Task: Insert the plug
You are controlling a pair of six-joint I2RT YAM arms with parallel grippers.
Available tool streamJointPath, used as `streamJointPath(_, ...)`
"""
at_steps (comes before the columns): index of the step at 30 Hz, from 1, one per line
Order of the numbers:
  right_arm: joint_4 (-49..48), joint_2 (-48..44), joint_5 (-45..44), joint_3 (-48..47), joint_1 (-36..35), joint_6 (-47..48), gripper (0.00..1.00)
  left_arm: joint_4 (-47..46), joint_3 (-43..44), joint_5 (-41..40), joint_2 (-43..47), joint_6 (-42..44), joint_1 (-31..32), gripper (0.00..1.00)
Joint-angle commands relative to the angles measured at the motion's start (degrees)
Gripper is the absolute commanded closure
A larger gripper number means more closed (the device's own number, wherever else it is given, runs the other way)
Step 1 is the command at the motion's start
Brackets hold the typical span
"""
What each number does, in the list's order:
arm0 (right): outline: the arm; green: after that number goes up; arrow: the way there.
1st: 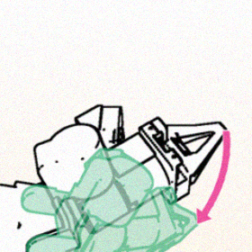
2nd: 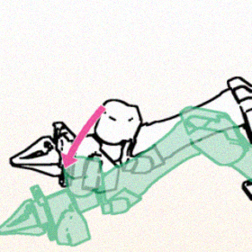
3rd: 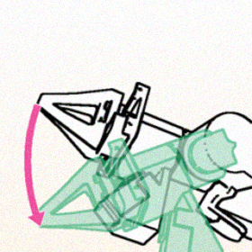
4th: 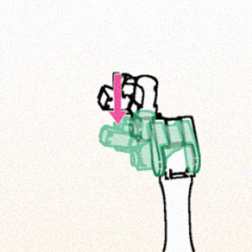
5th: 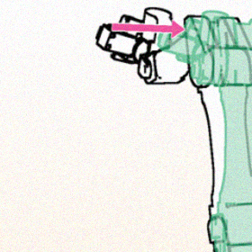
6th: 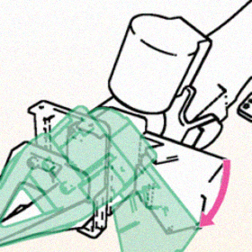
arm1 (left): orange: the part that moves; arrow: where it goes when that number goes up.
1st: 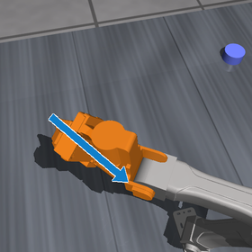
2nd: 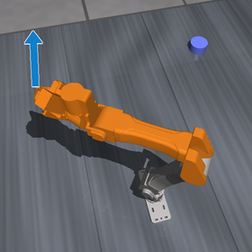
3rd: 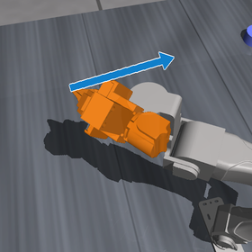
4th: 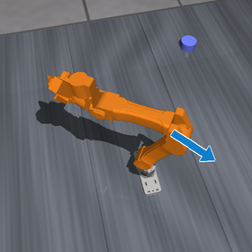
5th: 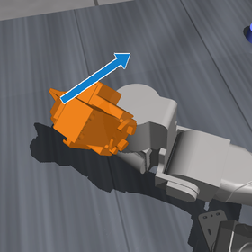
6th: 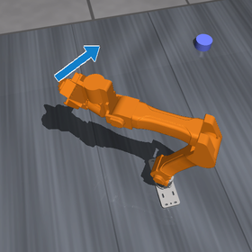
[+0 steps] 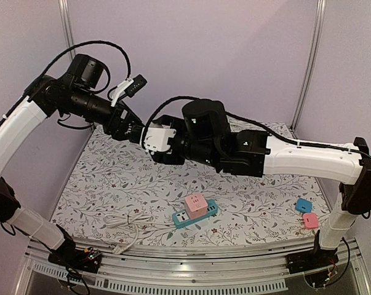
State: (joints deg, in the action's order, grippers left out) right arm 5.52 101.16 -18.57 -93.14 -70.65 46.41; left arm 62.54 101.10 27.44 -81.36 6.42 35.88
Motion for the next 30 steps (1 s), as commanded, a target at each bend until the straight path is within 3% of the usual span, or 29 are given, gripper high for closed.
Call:
streamJointPath(1,-2.3,1.2,-0.5,-2.7,-1.1,-2.2,0.83,-2.1,-2.3,-0.8,-0.6,-3.0,-0.5,0.27)
streamJointPath(3,-2.4,1.3,0.2,-2.9,-1.3,-2.3,0.83,-2.3,-2.2,-0.5,-0.9,-3.0,-0.5,0.38)
streamJointPath(9,-2.6,1.2,0.3,-2.3,-1.4,-1.7,0.83,-2.2,-2.6,1.0,-0.8,-2.1,-0.5,0.96)
streamJointPath(10,-2.5,1.0,0.7,-2.0,-1.4,-1.7,0.82,-2.1,-2.7,1.3,-0.7,-1.6,-0.5,1.0)
streamJointPath(13,-2.6,0.0,2.1,-0.5,-1.4,-2.4,0.73,-1.4,-2.8,2.3,-0.2,-0.1,-0.6,1.0)
streamJointPath(17,-3.3,-3.1,3.3,2.7,-0.7,-7.9,0.33,0.0,-2.8,4.0,1.3,3.4,-0.8,1.0)
streamJointPath(20,-3.8,-8.4,14.6,7.3,3.4,-19.4,0.12,1.5,-1.5,6.2,2.4,6.6,-1.0,1.0)
streamJointPath(22,-5.7,-12.2,25.3,10.2,7.7,-32.3,0.08,2.9,-0.2,8.3,3.0,8.8,-1.0,1.0)
streamJointPath(25,-11.9,-14.2,36.4,13.8,12.7,-49.7,0.1,5.2,1.5,11.5,4.2,12.6,-1.1,1.0)
streamJointPath(30,-30.0,-10.8,44.8,18.2,11.6,-60.9,0.16,7.1,3.6,13.2,4.1,12.7,-0.9,1.0)
